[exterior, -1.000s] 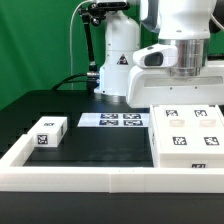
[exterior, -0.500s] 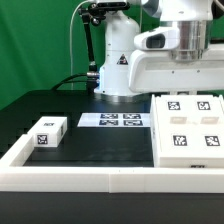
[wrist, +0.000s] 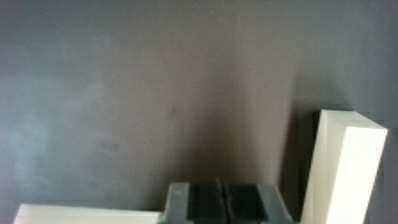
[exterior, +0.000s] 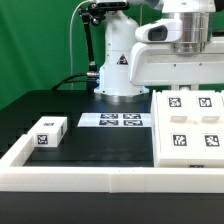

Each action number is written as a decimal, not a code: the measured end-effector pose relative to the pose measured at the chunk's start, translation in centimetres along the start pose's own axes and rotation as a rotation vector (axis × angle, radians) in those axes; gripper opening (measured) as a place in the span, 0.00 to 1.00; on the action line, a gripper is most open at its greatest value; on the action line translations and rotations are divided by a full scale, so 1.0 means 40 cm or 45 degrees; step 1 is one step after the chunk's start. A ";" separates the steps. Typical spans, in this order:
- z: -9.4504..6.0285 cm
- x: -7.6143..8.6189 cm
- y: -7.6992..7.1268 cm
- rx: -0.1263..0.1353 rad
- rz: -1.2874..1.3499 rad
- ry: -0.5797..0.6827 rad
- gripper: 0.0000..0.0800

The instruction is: Assemble cabinet

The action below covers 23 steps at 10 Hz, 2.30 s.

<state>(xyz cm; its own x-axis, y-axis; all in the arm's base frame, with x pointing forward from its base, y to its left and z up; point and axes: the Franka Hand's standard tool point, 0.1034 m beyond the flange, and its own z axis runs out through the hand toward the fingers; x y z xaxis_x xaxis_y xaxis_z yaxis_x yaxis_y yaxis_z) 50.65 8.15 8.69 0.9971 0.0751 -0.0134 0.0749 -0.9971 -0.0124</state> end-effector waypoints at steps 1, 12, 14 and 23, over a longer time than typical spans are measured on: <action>-0.030 0.005 0.003 -0.002 0.002 -0.007 0.00; -0.080 0.031 0.007 -0.007 0.003 -0.041 0.00; -0.079 0.031 0.007 -0.007 0.003 -0.042 0.00; -0.129 0.084 0.010 -0.010 -0.004 -0.082 0.00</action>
Offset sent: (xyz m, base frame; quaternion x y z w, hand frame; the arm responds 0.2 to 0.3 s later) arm 0.0000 0.0000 0.0000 0.0000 0.0000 0.0000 1.0000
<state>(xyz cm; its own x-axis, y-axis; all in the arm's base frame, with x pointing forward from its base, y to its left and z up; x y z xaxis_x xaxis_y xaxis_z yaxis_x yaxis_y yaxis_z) 54.11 7.93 13.79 0.9938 0.0788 -0.0779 0.0787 -0.9969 -0.0046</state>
